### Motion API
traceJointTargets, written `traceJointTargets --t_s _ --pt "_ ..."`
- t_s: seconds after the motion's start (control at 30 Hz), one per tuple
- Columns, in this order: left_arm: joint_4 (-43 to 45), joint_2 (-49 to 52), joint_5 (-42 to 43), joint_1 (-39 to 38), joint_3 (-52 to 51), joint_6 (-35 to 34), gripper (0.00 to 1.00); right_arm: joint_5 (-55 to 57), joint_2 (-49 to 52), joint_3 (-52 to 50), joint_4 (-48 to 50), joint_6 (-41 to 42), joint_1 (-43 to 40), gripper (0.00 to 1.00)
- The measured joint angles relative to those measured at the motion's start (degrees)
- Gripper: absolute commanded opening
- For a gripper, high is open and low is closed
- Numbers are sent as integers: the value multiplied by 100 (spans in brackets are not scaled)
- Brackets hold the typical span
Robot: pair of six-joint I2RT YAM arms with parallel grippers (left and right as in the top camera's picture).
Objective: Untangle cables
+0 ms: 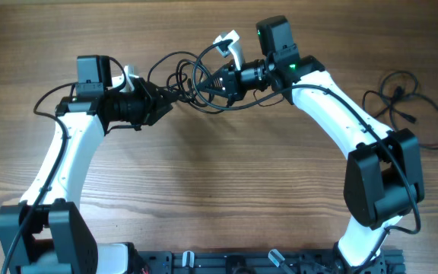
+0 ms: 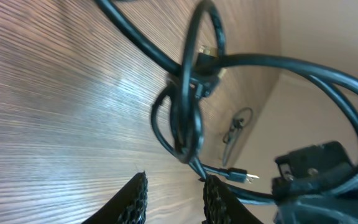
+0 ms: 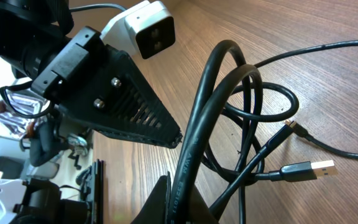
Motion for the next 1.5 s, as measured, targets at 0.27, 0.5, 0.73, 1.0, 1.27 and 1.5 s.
traceJointTargets --t_s 0.27,0.5,0.73,1.0,1.27,1.5 --pt "131 0 -1054 -595 0 -411 27 52 0 0 -20 -28 0 4" --pt "212 0 -1405 -595 0 -533 28 66 0 0 -22 -44 0 4" --pt "485 0 -1569 -595 0 -706 26 66 0 0 -39 -44 0 4" --pt "494 4 -1585 -595 0 -780 4 66 0 0 -37 -46 0 4" --pt "313 15 -1095 -197 0 -560 4 546 0 0 -240 -46 2 4" --pt "-1187 13 920 1670 22 839 4 2601 2 0 -962 -44 153 4"
